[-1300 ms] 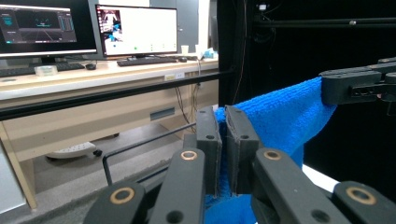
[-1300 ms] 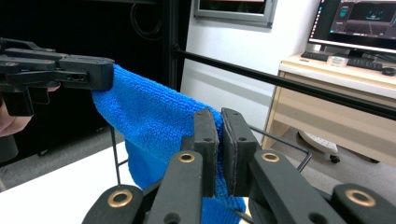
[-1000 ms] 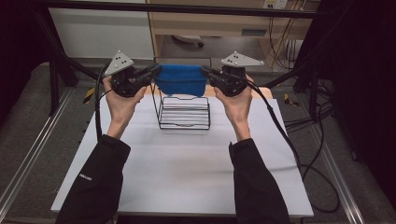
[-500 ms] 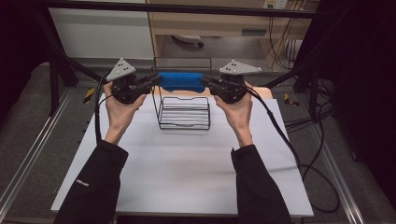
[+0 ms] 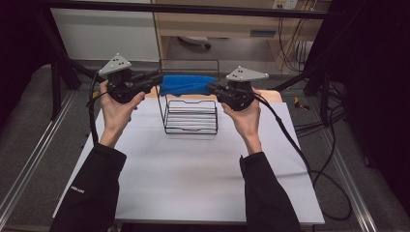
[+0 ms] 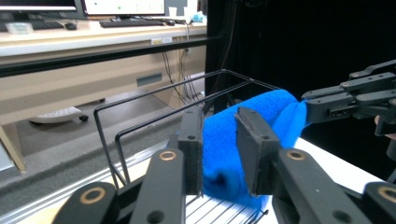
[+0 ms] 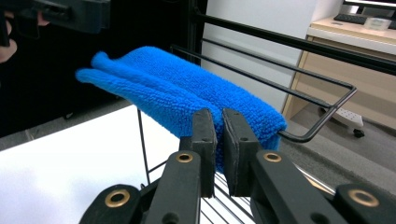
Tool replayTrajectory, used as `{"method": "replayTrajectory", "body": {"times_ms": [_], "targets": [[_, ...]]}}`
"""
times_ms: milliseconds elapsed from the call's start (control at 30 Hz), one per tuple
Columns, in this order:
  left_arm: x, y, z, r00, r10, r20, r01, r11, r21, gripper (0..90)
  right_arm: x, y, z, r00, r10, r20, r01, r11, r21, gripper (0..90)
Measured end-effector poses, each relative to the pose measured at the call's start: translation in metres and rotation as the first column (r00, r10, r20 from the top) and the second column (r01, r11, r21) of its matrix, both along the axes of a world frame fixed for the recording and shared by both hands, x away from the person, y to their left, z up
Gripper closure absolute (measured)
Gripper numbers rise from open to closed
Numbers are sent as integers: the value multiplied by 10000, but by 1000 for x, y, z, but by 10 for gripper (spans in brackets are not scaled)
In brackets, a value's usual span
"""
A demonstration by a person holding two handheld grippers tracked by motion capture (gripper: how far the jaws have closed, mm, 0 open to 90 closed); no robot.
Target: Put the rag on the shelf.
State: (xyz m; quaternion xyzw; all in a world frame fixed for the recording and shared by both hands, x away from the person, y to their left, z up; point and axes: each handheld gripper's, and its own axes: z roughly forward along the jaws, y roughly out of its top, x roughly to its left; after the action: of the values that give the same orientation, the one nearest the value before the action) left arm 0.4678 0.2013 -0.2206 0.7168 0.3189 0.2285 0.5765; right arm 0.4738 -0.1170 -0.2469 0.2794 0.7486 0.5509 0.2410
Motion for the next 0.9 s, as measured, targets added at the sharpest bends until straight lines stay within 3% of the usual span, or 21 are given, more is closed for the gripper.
{"method": "replayTrajectory", "body": {"times_ms": [133,200,333,567,767,867,900], "targets": [[4,-7,-5,9974,-360,-630,384,9985,380,802,0,0,-2,10000,74,38,-74,9999,-122,841],[5,-12,-11,9946,-520,-901,590,9953,772,843,0,0,-2,9999,90,64,-89,9999,-122,838],[6,-14,-20,9904,-580,-1251,723,9910,1128,884,0,1,-3,9998,162,113,-158,9993,-341,822],[8,-15,-26,9897,-430,-1362,627,9877,1436,899,0,2,-5,9999,134,65,-131,9988,-464,759],[9,-18,-35,9920,-302,-1227,499,9857,1608,900,-3,0,-1,9998,207,-22,-207,9998,-56,644],[11,-19,-39,9925,-237,-1196,436,9851,1665,900,-6,-2,1,9995,308,-34,-307,9993,200,642],[11,-19,-40,9924,-245,-1202,448,9845,1696,900,-7,-2,1,9993,357,-91,-355,9991,222,678]]}}
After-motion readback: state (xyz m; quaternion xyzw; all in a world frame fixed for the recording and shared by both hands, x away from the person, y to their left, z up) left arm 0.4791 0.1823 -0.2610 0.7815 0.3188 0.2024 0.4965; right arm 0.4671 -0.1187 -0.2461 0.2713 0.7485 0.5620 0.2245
